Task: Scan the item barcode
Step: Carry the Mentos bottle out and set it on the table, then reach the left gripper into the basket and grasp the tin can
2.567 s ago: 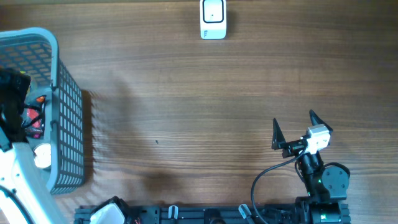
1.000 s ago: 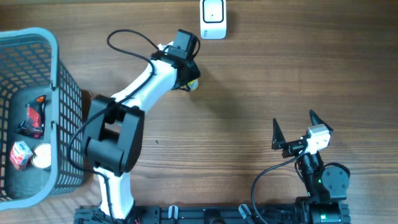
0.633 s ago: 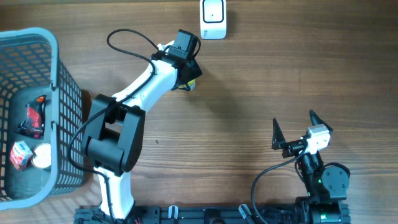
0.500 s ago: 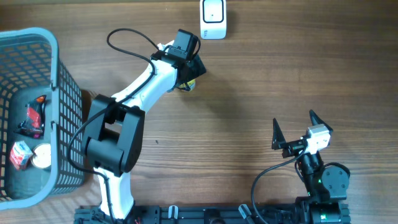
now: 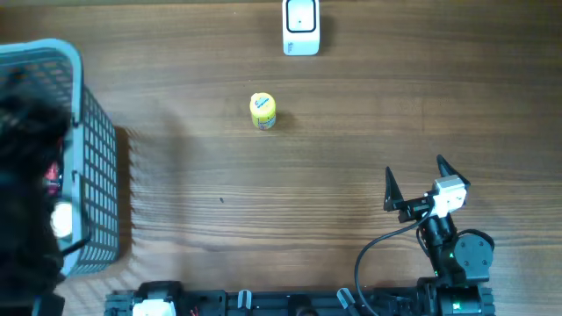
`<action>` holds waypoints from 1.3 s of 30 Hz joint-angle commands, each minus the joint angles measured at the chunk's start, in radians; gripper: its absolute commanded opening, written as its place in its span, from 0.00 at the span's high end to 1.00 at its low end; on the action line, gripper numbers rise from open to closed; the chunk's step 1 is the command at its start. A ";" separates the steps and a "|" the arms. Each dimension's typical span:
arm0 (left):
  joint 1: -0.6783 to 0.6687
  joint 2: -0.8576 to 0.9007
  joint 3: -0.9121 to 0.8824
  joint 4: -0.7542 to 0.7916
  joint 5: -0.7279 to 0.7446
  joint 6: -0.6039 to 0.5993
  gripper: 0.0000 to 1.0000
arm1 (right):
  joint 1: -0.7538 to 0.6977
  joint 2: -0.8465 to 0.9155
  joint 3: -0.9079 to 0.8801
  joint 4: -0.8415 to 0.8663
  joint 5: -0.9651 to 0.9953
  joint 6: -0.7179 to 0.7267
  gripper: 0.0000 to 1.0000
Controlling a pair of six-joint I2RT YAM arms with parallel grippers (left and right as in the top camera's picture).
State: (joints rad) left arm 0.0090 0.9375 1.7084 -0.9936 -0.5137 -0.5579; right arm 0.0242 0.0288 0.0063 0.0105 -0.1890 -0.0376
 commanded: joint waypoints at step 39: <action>0.729 0.528 -0.894 0.376 0.217 -0.305 0.00 | 0.000 -0.004 -0.001 0.003 0.010 0.014 0.00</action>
State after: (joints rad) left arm 0.7326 1.4715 0.8577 -0.6582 -0.3012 -0.8433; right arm 0.0242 0.0288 0.0063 0.0105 -0.1860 -0.0376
